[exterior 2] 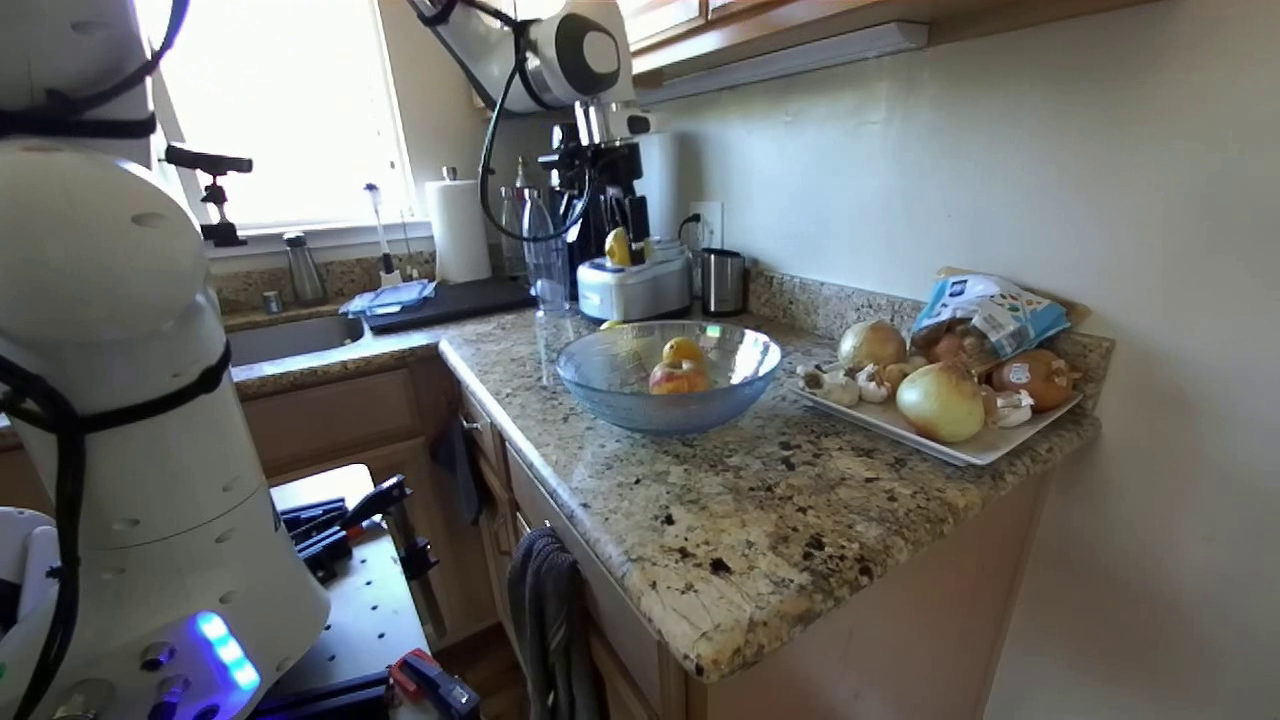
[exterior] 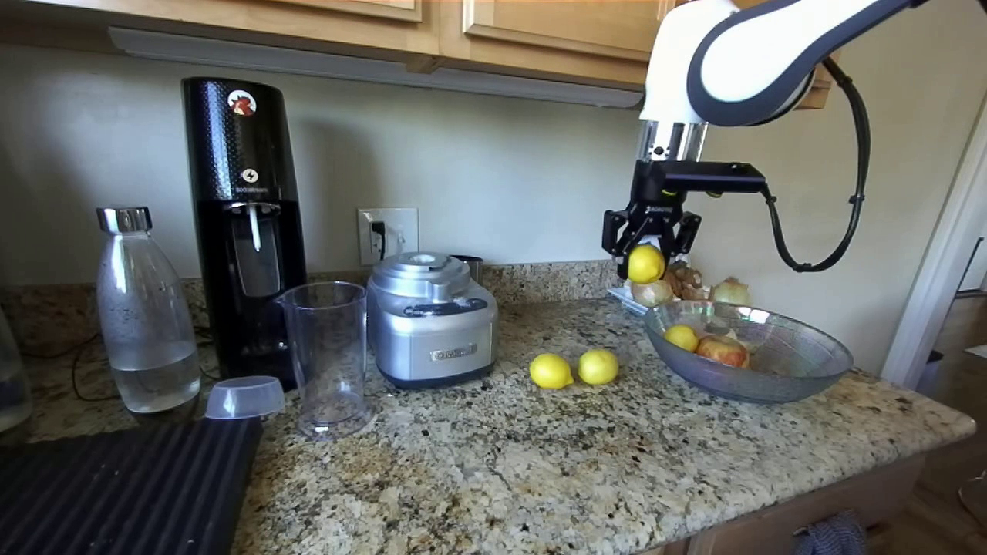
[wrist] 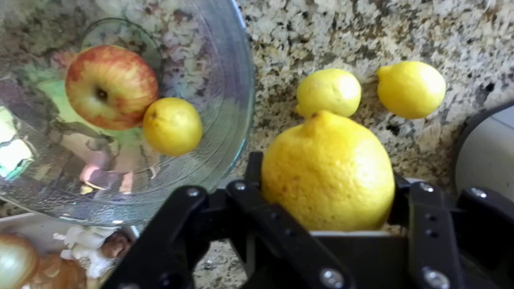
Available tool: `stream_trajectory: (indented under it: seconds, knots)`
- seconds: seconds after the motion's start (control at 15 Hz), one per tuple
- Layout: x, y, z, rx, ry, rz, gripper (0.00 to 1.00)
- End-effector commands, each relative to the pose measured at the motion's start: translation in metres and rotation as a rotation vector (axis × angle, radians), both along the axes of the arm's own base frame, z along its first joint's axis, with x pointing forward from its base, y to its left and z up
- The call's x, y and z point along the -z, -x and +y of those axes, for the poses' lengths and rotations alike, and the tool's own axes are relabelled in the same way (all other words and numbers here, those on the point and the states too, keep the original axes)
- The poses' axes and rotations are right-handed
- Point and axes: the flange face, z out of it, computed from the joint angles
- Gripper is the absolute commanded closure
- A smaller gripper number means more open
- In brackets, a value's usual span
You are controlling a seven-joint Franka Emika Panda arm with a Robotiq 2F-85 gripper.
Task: Put the apple and lemons inside the glass bowl
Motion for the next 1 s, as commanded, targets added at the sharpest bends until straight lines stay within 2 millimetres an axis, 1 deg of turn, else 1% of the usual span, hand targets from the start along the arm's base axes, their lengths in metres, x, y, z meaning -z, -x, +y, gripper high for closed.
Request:
stream_trajectory:
  seconds: [0.0, 0.13, 0.27, 0.47, 0.67, 0.8, 0.93]
  knots:
    - [-0.008, 0.008, -0.049, 0.074, 0.023, -0.001, 0.64]
    - [0.005, 0.005, -0.071, 0.124, 0.037, 0.010, 0.64]
    - [0.024, 0.002, -0.087, 0.157, 0.038, 0.045, 0.64]
    - [0.054, 0.004, -0.105, 0.195, 0.051, 0.093, 0.64]
    - [0.077, 0.010, -0.114, 0.217, 0.055, 0.144, 0.64]
    - [0.086, 0.015, -0.114, 0.217, 0.053, 0.167, 0.64]
    - [0.092, 0.021, -0.109, 0.204, 0.051, 0.186, 0.64]
